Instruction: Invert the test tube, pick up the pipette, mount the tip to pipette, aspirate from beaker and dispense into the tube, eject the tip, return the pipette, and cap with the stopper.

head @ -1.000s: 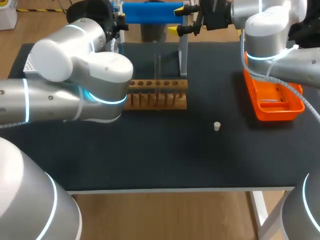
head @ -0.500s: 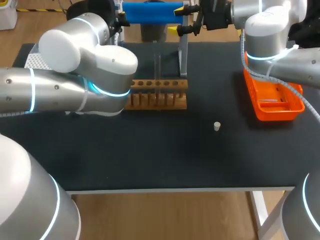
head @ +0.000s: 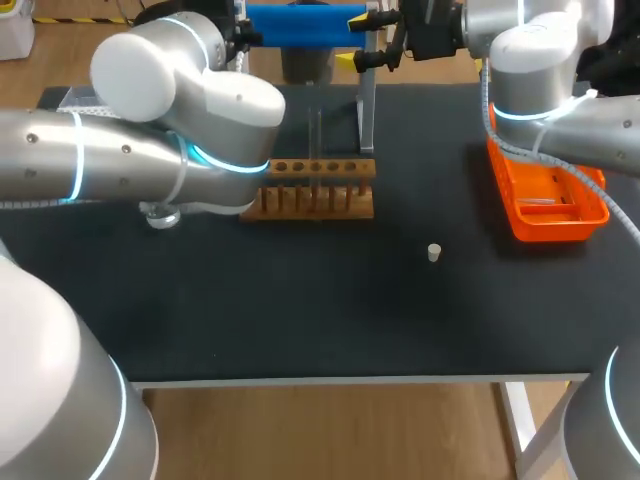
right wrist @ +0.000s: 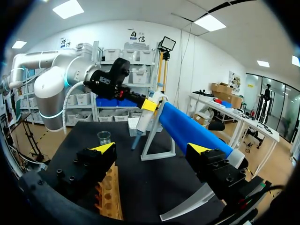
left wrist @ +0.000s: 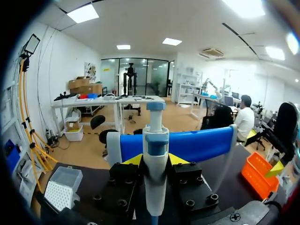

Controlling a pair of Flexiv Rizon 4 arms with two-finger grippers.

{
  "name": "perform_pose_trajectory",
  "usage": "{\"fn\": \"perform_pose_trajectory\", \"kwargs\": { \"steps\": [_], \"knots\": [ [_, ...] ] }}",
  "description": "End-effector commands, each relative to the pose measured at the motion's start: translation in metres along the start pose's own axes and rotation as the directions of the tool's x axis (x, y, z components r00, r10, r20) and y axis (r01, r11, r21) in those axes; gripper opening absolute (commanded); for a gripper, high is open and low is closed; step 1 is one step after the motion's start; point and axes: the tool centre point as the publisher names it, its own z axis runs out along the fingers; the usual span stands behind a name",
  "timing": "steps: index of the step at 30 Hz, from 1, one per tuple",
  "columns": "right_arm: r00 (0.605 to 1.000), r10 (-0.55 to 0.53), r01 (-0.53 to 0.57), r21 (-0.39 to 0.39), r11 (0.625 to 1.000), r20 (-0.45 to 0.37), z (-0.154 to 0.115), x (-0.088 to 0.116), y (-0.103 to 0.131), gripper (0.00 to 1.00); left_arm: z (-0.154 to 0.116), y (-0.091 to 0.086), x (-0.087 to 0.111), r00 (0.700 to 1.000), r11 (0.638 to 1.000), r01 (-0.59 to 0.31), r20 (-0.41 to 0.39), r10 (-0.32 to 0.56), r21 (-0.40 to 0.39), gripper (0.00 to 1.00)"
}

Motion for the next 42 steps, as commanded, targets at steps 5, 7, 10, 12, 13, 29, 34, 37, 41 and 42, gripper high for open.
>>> {"fn": "perform_pose_trajectory", "kwargs": {
  "steps": [5,7,10,12,13,29,34,37,41,42],
  "knots": [
    [1.000,0.000,0.000,-0.001,1.000,0.003,-0.001,0.001,0.000,1.00,0.010,-0.007,0.000,1.000,0.999,-0.003,0.015,0.004,-0.052,0.00],
    [1.000,0.000,0.000,-0.001,1.000,0.003,-0.001,0.001,0.000,1.00,0.012,-0.008,0.000,1.000,0.998,-0.004,0.016,0.005,-0.055,0.00],
    [1.000,0.000,0.000,-0.001,1.000,0.003,-0.001,0.001,0.000,1.00,0.014,-0.009,0.000,1.000,0.998,-0.010,0.018,0.011,-0.060,0.00],
    [1.000,0.000,0.000,-0.001,1.000,0.003,-0.001,0.001,0.000,1.00,0.016,-0.009,0.000,1.000,0.998,-0.012,0.019,0.014,-0.064,0.00],
    [1.000,0.000,0.000,-0.001,1.000,0.003,-0.001,0.001,0.000,1.00,0.017,-0.009,0.000,1.000,0.998,-0.014,0.020,0.015,-0.068,0.00],
    [1.000,0.000,0.000,-0.001,1.000,0.003,-0.001,0.001,0.000,1.00,0.029,-0.007,-0.002,0.999,0.993,-0.008,0.041,0.013,-0.118,0.00],
    [1.000,0.000,0.000,-0.001,1.000,0.003,-0.001,0.001,0.000,1.00,0.031,-0.006,-0.003,0.999,0.991,-0.013,0.048,0.020,-0.135,0.00],
    [1.000,0.000,0.000,-0.001,1.000,0.003,-0.001,0.001,0.000,1.00,0.033,-0.005,-0.004,0.999,0.990,-0.011,0.051,0.018,-0.143,0.00],
    [1.000,0.000,0.000,-0.001,1.000,0.003,-0.001,0.001,0.000,1.00,0.034,-0.003,-0.004,0.998,0.988,-0.005,0.053,0.014,-0.157,0.00],
    [1.000,0.000,0.000,-0.001,1.000,0.003,-0.001,0.001,0.000,1.00,0.035,-0.002,-0.004,0.998,0.987,-0.004,0.054,0.013,-0.159,0.00]
  ]
}}
